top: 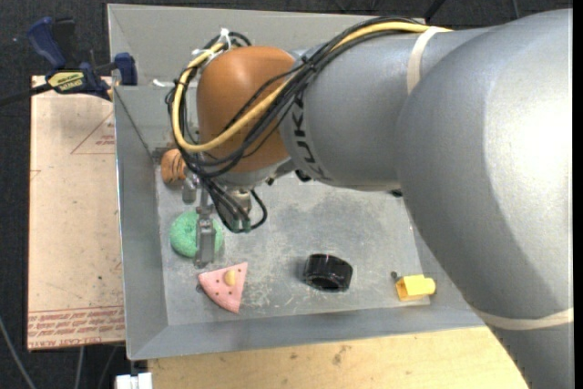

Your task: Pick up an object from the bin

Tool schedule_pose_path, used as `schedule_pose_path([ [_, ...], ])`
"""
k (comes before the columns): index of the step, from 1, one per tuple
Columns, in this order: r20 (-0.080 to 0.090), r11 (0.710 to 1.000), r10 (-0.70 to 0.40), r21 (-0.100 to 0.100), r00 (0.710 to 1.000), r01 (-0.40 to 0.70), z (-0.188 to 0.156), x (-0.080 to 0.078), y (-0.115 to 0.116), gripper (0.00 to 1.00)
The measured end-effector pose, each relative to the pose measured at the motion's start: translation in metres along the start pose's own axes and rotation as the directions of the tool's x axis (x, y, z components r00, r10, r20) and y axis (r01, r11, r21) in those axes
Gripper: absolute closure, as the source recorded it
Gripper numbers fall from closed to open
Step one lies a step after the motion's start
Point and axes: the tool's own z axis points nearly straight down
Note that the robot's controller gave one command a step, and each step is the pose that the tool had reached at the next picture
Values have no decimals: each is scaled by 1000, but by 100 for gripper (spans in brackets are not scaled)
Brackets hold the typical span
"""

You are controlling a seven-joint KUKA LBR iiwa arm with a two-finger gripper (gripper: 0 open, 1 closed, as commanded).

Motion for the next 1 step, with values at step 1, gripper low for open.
schedule_pose_path([
  [1, -2, 997, -71, -1, 997, 71, 65, -49, 17, 100],
])
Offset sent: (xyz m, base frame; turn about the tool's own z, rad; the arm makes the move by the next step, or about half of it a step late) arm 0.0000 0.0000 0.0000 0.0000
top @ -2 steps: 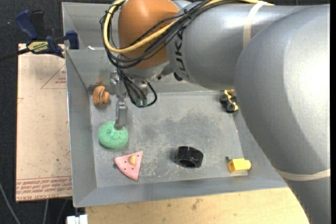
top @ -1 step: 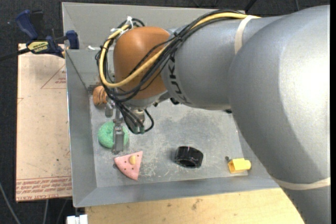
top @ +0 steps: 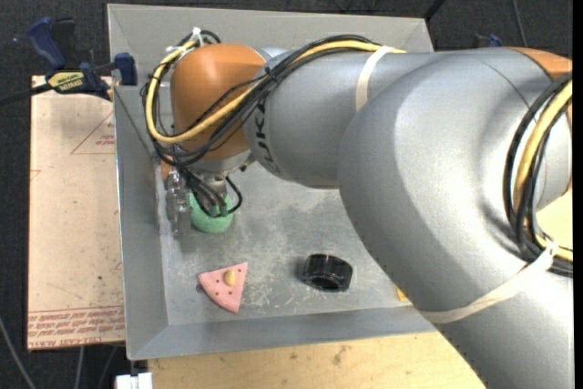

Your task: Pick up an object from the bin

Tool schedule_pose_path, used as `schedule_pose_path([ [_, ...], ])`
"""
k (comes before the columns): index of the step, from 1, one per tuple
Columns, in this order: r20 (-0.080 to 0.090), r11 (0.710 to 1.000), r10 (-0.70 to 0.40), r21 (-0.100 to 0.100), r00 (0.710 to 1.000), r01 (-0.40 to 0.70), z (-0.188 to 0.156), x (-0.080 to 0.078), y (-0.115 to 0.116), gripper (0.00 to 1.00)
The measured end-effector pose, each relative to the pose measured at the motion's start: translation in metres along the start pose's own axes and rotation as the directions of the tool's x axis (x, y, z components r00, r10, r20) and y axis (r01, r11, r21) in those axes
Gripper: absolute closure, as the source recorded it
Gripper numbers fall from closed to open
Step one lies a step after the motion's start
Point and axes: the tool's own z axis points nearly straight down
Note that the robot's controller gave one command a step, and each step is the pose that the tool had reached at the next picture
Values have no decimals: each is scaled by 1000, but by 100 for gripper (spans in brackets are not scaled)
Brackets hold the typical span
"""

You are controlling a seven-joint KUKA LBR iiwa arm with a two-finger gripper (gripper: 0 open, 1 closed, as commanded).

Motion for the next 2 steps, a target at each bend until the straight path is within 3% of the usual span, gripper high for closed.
schedule_pose_path([
  [1, -21, 1000, -3, 1, 1000, 4, 1, 4, 2, 0],
  [2, -20, 1000, -4, 1, 1000, 4, 1, 4, 2, 0],
])
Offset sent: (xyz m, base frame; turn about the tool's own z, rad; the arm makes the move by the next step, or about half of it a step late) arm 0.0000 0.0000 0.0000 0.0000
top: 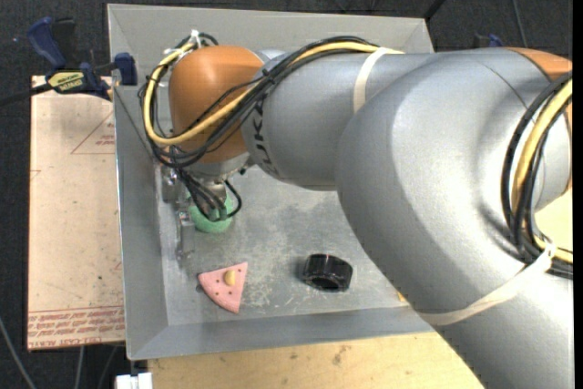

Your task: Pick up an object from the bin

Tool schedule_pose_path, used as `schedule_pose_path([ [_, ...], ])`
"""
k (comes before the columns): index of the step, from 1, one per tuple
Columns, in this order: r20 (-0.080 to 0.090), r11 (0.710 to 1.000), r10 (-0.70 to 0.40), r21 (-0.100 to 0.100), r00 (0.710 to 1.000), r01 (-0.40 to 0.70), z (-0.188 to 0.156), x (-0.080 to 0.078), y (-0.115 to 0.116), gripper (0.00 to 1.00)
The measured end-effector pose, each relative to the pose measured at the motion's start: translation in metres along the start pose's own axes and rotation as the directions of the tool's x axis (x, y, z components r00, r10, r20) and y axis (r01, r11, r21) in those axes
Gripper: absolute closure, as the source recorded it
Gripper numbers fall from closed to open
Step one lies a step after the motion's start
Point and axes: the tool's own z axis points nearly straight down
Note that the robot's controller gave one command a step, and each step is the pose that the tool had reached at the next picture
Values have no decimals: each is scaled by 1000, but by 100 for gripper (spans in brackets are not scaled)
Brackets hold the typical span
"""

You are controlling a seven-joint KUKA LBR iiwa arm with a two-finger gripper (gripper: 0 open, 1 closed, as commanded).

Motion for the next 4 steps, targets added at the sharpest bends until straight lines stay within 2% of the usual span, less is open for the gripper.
schedule_pose_path([
  [1, 19, 998, -60, -1, 998, 60, 0, 27, -48, 0],
  [2, 18, 1000, -10, 2, 1000, 10, -4, 31, -76, 0],
  [3, 17, 996, 84, -1, 996, -84, -21, 43, -93, 0],
  [4, 23, 996, -86, 1, 996, 86, -23, 82, -170, 100],
])
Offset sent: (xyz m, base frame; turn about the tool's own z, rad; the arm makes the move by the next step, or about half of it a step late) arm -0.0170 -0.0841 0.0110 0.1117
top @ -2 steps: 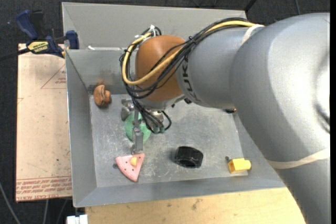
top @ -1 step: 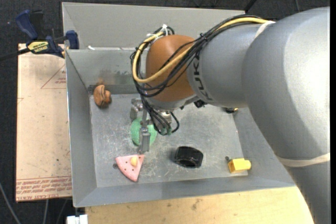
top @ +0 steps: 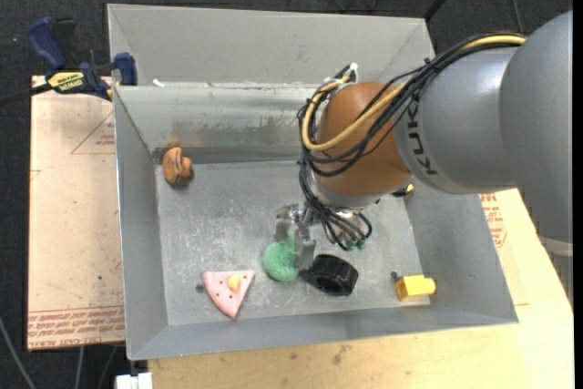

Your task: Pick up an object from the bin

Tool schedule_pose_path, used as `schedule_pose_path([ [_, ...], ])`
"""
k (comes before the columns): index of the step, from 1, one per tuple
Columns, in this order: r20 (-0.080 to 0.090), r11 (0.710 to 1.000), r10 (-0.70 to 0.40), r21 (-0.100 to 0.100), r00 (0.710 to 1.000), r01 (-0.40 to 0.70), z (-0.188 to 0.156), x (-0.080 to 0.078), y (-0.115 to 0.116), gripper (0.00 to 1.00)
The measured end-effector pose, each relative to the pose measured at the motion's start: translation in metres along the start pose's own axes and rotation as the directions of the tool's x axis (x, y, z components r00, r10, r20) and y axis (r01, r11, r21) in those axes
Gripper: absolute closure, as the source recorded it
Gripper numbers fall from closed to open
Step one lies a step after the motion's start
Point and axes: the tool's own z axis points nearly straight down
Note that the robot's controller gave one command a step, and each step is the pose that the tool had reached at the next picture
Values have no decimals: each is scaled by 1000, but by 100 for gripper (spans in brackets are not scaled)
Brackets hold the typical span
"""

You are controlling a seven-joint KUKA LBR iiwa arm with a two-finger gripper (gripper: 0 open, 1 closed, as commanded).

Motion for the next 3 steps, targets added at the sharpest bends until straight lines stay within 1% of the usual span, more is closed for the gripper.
schedule_pose_path([
  [1, 0, 1000, 0, 0, 1000, 0, 0, 0, 0, 100],
  [2, -12, 1000, 4, 0, 1000, -4, -38, 6, 6, 100],
  [3, 13, 1000, -7, 2, 1000, 7, -55, 5, -3, 100],
])
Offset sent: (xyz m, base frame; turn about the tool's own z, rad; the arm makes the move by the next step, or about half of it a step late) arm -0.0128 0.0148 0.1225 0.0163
